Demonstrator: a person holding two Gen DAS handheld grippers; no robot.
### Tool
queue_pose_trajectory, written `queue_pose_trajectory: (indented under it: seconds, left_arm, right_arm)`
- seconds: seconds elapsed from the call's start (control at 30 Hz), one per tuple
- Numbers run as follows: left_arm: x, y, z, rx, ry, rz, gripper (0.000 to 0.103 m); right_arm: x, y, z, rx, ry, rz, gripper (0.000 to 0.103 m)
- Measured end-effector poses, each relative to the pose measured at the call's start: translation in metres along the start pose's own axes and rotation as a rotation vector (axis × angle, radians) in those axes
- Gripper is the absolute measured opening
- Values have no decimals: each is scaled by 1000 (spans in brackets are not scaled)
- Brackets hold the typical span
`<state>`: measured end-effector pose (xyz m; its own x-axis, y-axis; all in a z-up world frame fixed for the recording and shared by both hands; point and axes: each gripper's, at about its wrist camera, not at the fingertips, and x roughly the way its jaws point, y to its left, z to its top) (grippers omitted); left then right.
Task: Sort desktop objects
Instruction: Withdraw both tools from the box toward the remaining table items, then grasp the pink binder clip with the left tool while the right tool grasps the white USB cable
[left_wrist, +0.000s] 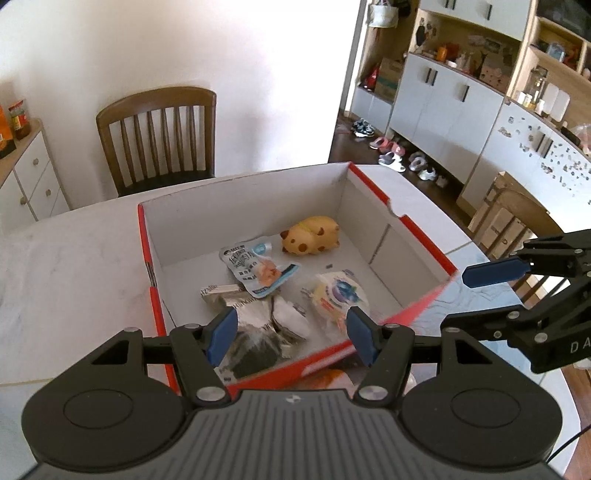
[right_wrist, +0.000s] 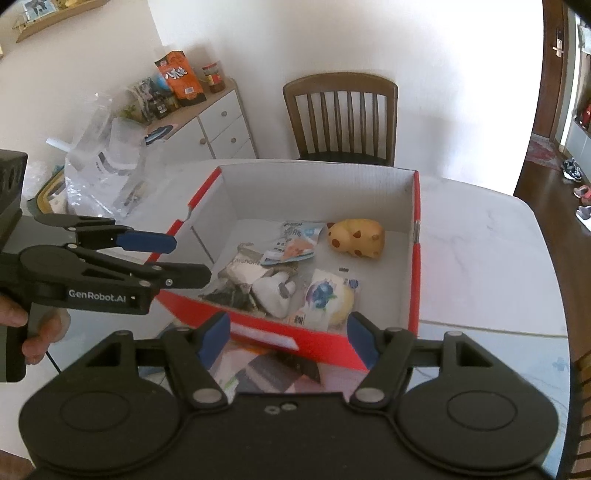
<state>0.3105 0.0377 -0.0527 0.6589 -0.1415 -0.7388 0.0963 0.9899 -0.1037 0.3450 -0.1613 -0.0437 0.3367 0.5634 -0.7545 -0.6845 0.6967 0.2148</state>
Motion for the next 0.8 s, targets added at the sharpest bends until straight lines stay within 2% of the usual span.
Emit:
queue_pose_trajectory:
  seconds: [0.4,0.57,0.7,0.8]
  left_arm:
    - [-41,-26,-38,58,-34,-57,64]
    - [-48,-39,-59,83,-35,-101,64]
    - [-52,-47,-78,104,-36,-117,77]
    - [-54,-51,-90,118,-30,-122,80]
  right_arm:
    - [-38,7,-48,37,-18,-31,71]
    - [-46,12,-71,51,-18,-60,78]
    - [-47,16,-90,63,-8,-73,81]
    - [-44,19,-102,77,1,-89,84]
